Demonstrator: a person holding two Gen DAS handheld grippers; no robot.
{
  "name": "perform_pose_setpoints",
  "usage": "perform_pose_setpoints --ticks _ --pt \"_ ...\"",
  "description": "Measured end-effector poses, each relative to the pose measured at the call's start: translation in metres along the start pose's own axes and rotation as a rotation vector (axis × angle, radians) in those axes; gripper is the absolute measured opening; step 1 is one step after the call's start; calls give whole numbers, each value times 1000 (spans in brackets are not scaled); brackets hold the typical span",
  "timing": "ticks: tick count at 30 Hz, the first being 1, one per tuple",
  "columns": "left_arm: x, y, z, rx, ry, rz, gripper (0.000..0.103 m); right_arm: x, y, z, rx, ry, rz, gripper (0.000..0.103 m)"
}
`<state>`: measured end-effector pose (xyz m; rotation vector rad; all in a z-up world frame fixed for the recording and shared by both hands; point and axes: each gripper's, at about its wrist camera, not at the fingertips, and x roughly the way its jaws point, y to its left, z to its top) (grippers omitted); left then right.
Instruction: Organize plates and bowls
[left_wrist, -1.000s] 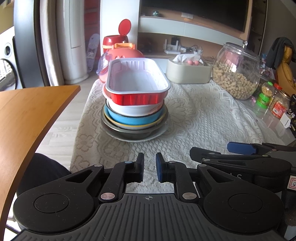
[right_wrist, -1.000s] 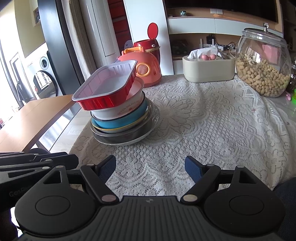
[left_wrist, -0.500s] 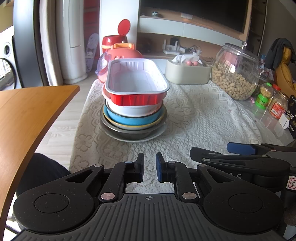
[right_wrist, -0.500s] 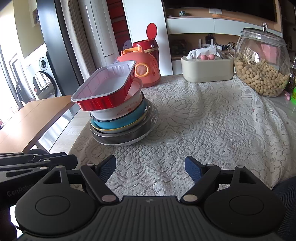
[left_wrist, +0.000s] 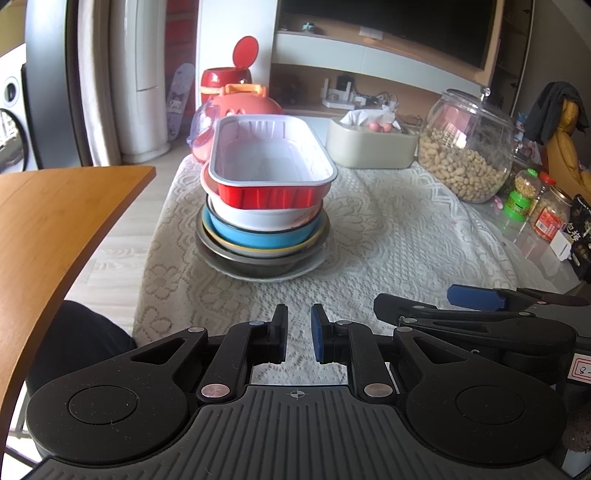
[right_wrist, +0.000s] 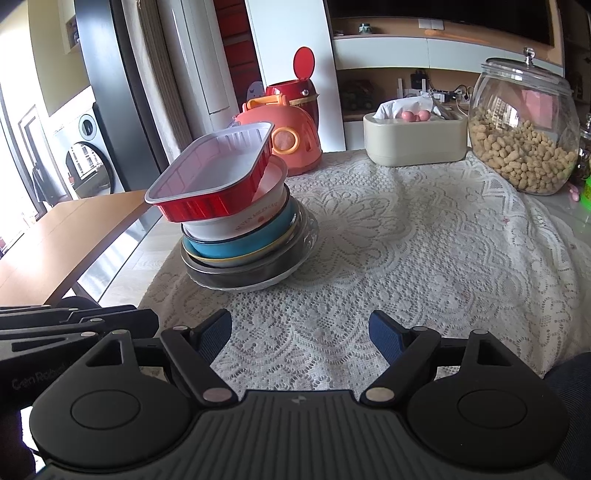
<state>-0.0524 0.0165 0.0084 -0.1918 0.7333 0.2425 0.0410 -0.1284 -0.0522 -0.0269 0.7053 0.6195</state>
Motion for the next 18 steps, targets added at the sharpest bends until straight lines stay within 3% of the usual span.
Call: perform_pose_setpoints --ticks 13,18 --pt "6 2 0 -7 1 25 18 -1 0 -2 3 2 10 82" --pt "19 10 2 -26 18 73 18 2 -3 1 2 10 32 82"
